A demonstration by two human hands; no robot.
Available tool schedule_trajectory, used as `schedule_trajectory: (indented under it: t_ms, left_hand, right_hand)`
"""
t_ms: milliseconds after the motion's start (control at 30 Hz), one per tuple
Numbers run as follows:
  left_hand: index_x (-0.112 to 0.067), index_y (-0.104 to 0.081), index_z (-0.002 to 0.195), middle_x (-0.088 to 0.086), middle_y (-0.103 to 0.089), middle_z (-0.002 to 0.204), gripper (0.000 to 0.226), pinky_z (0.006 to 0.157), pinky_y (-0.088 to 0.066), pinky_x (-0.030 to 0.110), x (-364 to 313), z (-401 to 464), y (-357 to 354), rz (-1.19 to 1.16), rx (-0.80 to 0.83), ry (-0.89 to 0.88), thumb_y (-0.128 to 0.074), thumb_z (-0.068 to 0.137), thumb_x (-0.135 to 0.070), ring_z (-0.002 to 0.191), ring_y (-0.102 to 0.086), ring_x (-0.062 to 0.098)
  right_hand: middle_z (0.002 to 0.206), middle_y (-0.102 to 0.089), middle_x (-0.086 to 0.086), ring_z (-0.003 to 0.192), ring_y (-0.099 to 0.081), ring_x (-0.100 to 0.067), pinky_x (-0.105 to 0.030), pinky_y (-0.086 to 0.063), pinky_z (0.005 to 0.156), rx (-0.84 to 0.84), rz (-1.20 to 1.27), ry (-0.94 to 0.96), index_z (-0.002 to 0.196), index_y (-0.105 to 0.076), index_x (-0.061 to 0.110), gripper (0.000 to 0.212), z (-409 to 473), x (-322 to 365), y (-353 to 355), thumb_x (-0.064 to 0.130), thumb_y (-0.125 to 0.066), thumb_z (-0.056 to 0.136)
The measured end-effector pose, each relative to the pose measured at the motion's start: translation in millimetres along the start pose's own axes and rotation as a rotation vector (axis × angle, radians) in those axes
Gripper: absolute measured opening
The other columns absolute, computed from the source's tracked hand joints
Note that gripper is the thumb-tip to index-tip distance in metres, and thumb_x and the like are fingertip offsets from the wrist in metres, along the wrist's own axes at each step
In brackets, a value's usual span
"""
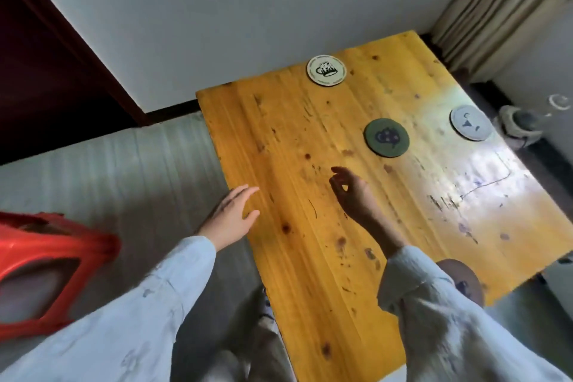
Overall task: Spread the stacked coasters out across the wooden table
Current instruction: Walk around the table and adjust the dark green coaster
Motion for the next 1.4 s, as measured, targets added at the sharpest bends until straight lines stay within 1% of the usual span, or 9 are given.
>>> schedule_trajectory:
  t_ms: [167, 300, 433, 533, 633, 800, 1000, 1200, 1400]
  left_hand:
    - [-0.031, -0.013, 0.143, -0.001, 0.003, 0.157, 0.066, 0.116, -0.008, 0.047, -1.5, 68.4, -29.0, 0.177, 0.210, 0.017, -0.051, 0.089, -0.033, 0.144, 0.006, 0.020]
    - [-0.034, 0.012, 0.141, 0.002, 0.025, 0.153, 0.102, 0.110, 0.004, 0.062, 4.7, 126.8, -45.7, 0.470, 0.264, -0.006, -0.063, 0.074, -0.051, 0.139, 0.025, 0.028]
    - [-0.033, 0.025, 0.137, 0.003, 0.033, 0.150, 0.122, 0.110, 0.004, 0.062, 24.8, 149.3, -58.7, 0.563, 0.288, 0.023, -0.070, 0.063, -0.055, 0.138, 0.028, 0.029]
    - [-0.036, 0.030, 0.133, 0.001, 0.033, 0.150, 0.122, 0.111, 0.005, 0.060, 37.3, 151.9, -62.8, 0.537, 0.286, 0.018, -0.069, 0.064, -0.057, 0.138, 0.027, 0.027]
    - [-0.039, 0.039, 0.122, 0.000, 0.033, 0.150, 0.122, 0.111, 0.005, 0.059, 38.9, 153.6, -63.2, 0.539, 0.276, 0.027, -0.067, 0.064, -0.058, 0.138, 0.026, 0.027]
    - [-0.039, 0.041, 0.118, -0.003, 0.040, 0.141, 0.120, 0.112, 0.003, 0.059, 35.9, 154.1, -63.4, 0.558, 0.260, 0.019, -0.065, 0.065, -0.060, 0.139, 0.025, 0.027]
    - [-0.038, 0.040, 0.120, -0.003, 0.043, 0.136, 0.120, 0.112, 0.003, 0.059, 34.8, 154.2, -63.8, 0.555, 0.279, 0.033, -0.064, 0.066, -0.059, 0.138, 0.026, 0.027]
    - [-0.037, 0.038, 0.123, 0.000, 0.035, 0.149, 0.120, 0.112, 0.004, 0.059, 33.1, 156.5, -62.8, 0.538, 0.292, 0.048, -0.066, 0.067, -0.057, 0.138, 0.027, 0.026]
    - [-0.036, 0.022, 0.137, -0.002, 0.030, 0.151, 0.118, 0.111, 0.004, 0.060, 31.1, 155.1, -61.0, 0.495, 0.283, 0.031, -0.070, 0.065, -0.054, 0.140, 0.024, 0.026]
  right_hand:
    - [0.134, -0.052, -0.019, 0.117, -0.054, -0.034, -0.044, -0.046, 0.098, -0.045, -0.136, -0.128, 0.131, -0.044, 0.009, 0.039, 49.1, -47.8, 3.2, 0.021, -0.047, 0.094]
    - [0.134, -0.050, -0.019, 0.123, -0.046, -0.036, -0.045, -0.043, 0.099, -0.095, -0.277, -0.178, 0.133, -0.042, 0.007, 0.043, 92.7, -87.1, 10.3, 0.022, -0.047, 0.093]
    - [0.136, -0.045, -0.021, 0.126, -0.041, -0.039, -0.050, -0.043, 0.100, -0.136, -0.413, -0.168, 0.132, -0.040, 0.005, 0.043, 129.1, -115.1, 14.7, 0.024, -0.046, 0.093]
    - [0.153, -0.023, -0.017, 0.143, -0.016, -0.035, -0.054, -0.020, 0.115, -0.125, -0.460, -0.231, 0.142, -0.024, 0.010, 0.058, 154.1, -124.9, 12.4, 0.034, -0.045, 0.093]
    - [0.156, -0.015, -0.016, 0.144, -0.011, -0.033, -0.056, -0.017, 0.115, -0.140, -0.431, -0.327, 0.144, -0.018, 0.012, 0.066, 175.4, -127.8, 10.2, 0.043, -0.044, 0.092]
    - [0.147, -0.030, -0.024, 0.131, -0.033, -0.042, -0.058, -0.041, 0.097, -0.187, -0.613, -0.308, 0.133, -0.030, 0.000, 0.047, 185.7, -134.9, 13.4, 0.014, -0.046, 0.091]
    - [0.129, -0.051, -0.028, 0.116, -0.051, -0.040, -0.054, -0.049, 0.082, -0.269, -0.596, -0.273, 0.110, -0.044, -0.004, 0.023, 182.7, -121.5, 11.7, 0.002, -0.031, 0.093]
    - [0.149, -0.034, -0.021, 0.138, -0.032, -0.034, -0.051, -0.040, 0.103, -0.050, -0.581, -0.103, 0.131, -0.034, -0.003, 0.039, 137.9, -89.6, -31.7, 0.007, -0.037, 0.093]
    - [0.154, -0.024, -0.016, 0.144, -0.019, -0.032, -0.044, -0.029, 0.113, 0.123, -0.590, 0.050, 0.129, -0.036, 0.000, 0.037, 87.1, -59.3, -78.7, 0.009, -0.034, 0.093]
Point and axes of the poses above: each hand's wrist, its own z-axis towards the middle knuckle, its own y-axis out of the back of the hand, x = y × z, the point moved 2 cm from there along z, towards the middle knuckle
